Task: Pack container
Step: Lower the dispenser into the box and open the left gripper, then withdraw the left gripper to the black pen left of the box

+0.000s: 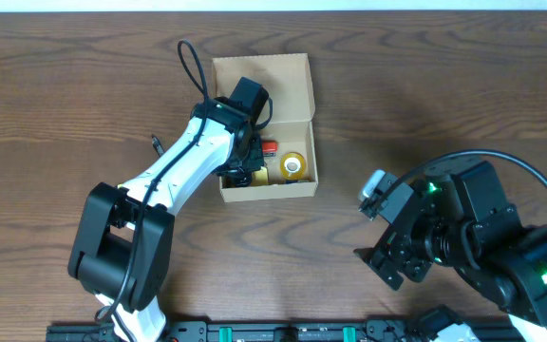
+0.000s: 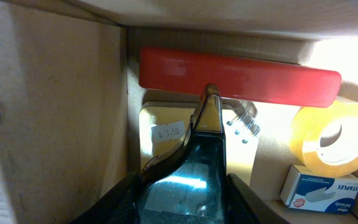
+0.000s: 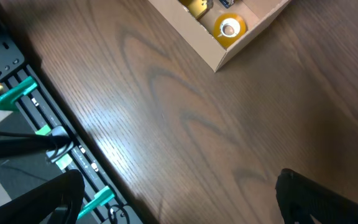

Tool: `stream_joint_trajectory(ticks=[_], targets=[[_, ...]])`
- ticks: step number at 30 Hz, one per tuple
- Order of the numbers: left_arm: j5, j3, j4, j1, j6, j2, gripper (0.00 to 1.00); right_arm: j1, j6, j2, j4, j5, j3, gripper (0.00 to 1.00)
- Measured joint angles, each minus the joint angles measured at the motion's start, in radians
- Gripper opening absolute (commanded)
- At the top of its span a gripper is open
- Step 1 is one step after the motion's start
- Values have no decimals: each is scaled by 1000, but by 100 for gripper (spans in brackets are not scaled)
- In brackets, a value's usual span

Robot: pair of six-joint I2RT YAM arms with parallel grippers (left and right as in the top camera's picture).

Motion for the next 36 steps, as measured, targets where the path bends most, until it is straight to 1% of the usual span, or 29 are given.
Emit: stream_joint_trajectory(ticks=[2, 6, 9, 19, 22, 24, 29, 33, 36], targets=[[0, 0, 1, 0, 1, 0, 46, 0, 0, 0, 0, 0, 0, 99], [0, 0, 1, 0, 2, 0, 49, 0, 0, 0, 0, 0, 0, 99], [0, 0, 1, 0, 3, 0, 49, 0, 0, 0, 0, 0, 0, 99], [0, 0, 3, 0, 2, 0, 41, 0, 0, 0, 0, 0, 0, 99], [0, 12, -27, 0, 3, 0, 40, 0, 0, 0, 0, 0, 0, 99], [0, 44, -63, 0, 3, 0, 40, 0, 0, 0, 0, 0, 0, 99], [0, 233, -175, 0, 6, 0, 37, 0, 0, 0, 0, 0, 0, 99], [-4, 381, -265, 0, 10, 0, 30, 0, 0, 0, -1, 0, 0, 99], [-8, 473, -320, 0, 19, 0, 28, 0, 0, 0, 0, 0, 0, 99]])
